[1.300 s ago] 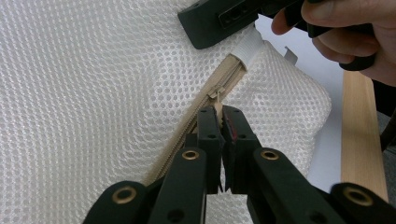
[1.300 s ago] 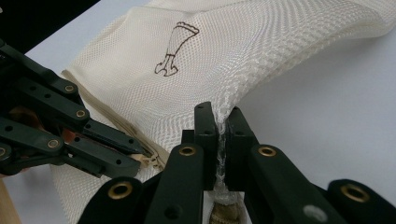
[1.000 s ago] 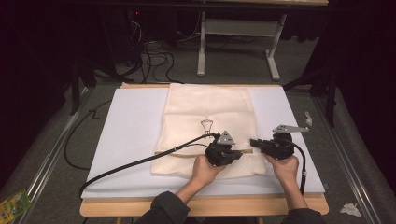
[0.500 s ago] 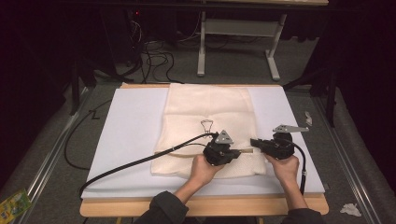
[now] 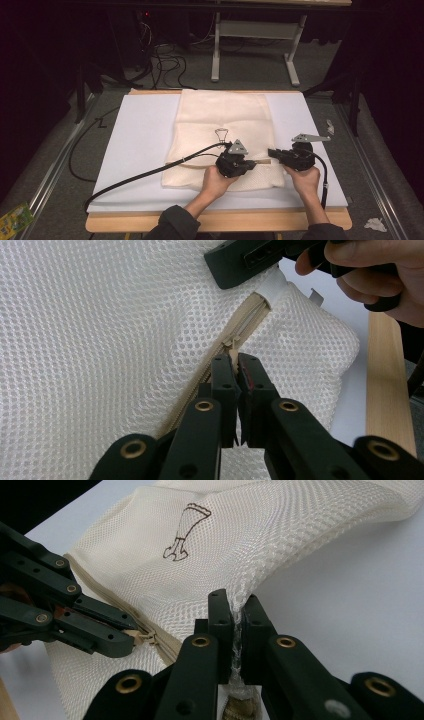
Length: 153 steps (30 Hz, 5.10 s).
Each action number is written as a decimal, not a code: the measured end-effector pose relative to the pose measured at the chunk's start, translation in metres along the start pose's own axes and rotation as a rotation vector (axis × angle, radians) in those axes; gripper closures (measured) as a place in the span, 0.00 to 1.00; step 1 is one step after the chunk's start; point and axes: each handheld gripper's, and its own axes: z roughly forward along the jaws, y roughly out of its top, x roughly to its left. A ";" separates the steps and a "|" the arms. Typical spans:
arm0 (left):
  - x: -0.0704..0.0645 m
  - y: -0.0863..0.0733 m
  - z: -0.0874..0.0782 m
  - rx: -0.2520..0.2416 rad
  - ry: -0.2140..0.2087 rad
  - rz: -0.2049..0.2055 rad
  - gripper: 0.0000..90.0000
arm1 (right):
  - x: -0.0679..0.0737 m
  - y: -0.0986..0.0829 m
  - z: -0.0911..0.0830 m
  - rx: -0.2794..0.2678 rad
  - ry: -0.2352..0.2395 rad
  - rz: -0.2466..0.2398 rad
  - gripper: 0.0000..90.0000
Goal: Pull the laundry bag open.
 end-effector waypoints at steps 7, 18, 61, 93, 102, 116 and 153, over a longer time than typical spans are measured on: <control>0.002 -0.001 -0.003 0.000 0.004 -0.003 0.97 | -0.001 -0.001 0.000 0.001 -0.001 0.002 0.97; 0.002 -0.002 -0.007 0.003 0.020 0.010 0.97 | -0.001 -0.001 0.000 -0.004 -0.001 0.001 0.97; 0.004 -0.006 -0.027 0.008 0.056 -0.003 0.97 | -0.004 -0.003 -0.002 0.000 -0.010 0.008 0.98; 0.011 -0.015 -0.040 -0.070 0.066 -0.036 0.97 | -0.002 -0.001 -0.001 0.002 -0.050 -0.023 0.97; 0.013 -0.017 -0.046 -0.070 0.083 -0.033 0.97 | -0.002 -0.001 0.001 -0.001 -0.054 -0.027 0.97; 0.014 -0.016 -0.054 -0.068 0.095 -0.026 0.97 | -0.002 -0.001 0.001 -0.009 -0.051 -0.017 0.98; 0.017 -0.022 -0.078 -0.066 0.134 -0.020 0.97 | -0.003 -0.001 0.001 -0.018 -0.058 -0.011 0.97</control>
